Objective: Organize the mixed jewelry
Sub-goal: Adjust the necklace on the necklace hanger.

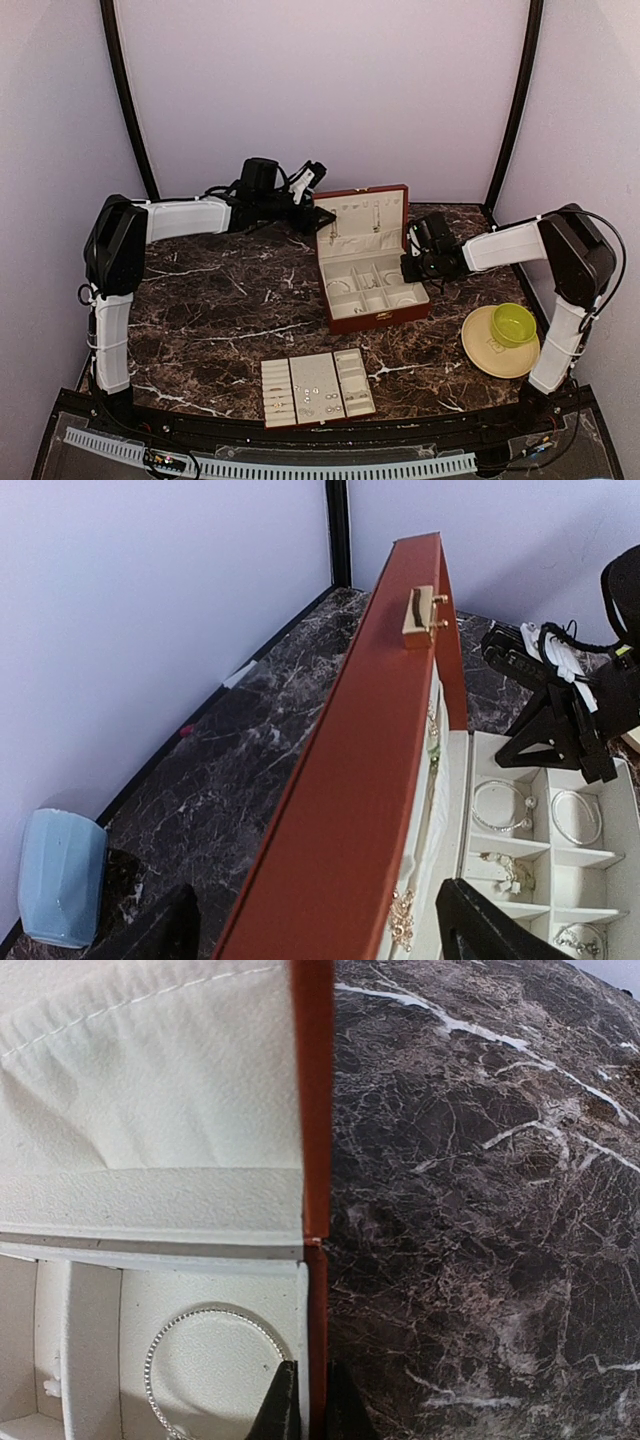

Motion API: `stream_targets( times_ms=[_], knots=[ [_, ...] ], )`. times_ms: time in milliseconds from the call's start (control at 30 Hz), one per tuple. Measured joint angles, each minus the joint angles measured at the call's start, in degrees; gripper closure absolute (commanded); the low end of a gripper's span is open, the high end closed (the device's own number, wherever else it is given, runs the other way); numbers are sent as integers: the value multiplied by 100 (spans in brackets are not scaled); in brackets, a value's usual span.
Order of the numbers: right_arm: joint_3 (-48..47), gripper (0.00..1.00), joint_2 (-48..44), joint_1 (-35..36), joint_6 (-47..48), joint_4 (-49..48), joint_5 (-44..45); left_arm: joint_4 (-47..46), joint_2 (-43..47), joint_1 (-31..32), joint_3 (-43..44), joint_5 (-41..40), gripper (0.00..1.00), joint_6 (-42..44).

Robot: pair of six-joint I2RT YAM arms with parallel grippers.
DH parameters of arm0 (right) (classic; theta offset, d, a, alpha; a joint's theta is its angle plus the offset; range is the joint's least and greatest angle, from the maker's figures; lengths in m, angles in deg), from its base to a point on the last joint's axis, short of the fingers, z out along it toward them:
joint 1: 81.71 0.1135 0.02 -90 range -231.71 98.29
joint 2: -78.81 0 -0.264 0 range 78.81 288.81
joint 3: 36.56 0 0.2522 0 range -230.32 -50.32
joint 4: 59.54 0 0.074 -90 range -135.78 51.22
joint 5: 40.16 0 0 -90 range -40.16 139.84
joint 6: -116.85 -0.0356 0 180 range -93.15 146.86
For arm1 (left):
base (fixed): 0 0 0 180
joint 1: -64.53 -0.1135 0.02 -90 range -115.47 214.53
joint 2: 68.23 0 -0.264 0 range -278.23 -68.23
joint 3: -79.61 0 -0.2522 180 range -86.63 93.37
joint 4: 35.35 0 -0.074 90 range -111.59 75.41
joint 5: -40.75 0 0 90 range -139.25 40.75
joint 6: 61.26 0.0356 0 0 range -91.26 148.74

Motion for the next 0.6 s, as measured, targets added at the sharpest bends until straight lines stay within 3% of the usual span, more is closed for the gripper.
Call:
stream_targets(
  times_ms=[600],
  knots=[
    [-2,97,9,37,-15,-9,46,-216,-192,0,157,0,34,-59]
  ],
)
